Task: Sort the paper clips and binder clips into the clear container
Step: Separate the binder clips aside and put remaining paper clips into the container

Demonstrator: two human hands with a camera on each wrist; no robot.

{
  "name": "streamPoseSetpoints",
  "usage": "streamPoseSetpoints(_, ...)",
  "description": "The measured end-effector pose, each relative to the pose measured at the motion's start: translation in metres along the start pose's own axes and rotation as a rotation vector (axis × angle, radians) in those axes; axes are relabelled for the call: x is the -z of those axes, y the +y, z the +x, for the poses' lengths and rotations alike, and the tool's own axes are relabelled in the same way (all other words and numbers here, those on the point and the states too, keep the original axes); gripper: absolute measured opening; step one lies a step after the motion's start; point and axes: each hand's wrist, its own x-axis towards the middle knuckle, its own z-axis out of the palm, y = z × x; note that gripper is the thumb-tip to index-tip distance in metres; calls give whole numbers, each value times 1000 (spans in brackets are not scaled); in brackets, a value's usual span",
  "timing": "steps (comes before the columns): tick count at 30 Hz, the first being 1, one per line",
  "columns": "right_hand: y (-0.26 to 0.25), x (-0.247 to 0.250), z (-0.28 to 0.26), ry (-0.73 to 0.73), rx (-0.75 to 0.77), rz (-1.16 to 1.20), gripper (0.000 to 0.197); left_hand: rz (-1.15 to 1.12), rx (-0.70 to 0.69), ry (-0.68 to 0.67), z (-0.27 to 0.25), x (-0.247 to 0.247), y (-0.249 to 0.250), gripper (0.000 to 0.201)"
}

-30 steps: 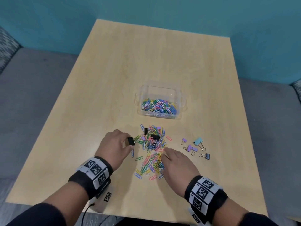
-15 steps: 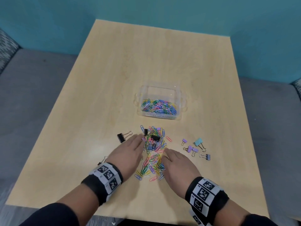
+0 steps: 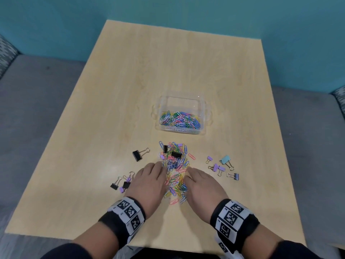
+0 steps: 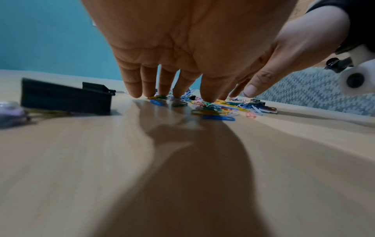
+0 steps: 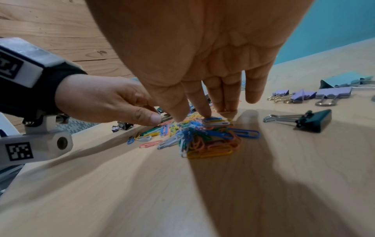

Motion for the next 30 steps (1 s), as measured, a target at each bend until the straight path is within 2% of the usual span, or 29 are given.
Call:
streamPoseSetpoints(4, -2, 8, 4, 24, 6, 41, 39, 2, 3, 39, -7, -2, 1, 50)
streamPoseSetpoints(9, 1, 9, 18, 27, 15, -71, 68, 52, 19, 30, -3, -3, 8, 56)
streamPoseSetpoints(11, 1, 8, 17, -7, 27, -95, 66, 65, 31, 20, -4, -2, 11, 49)
streamPoseSetpoints(15, -3, 10, 13, 5, 81, -59, 39, 21, 49, 33, -11, -2, 12, 44)
streamPoseSetpoints(19, 3, 6, 21, 8, 54, -40, 55, 48, 83, 30, -2, 2, 15, 58)
streamPoseSetpoints(22, 1, 2, 17, -55, 58, -67, 67, 65, 85, 10, 3, 6, 17, 49)
streamPoseSetpoints(26, -5, 3, 9, -20, 113, -51, 47, 47, 58, 13, -7, 8, 17, 31)
streamPoseSetpoints(30, -5, 5, 14, 22, 57, -19, 53, 16, 85, 9, -6, 7, 19, 44)
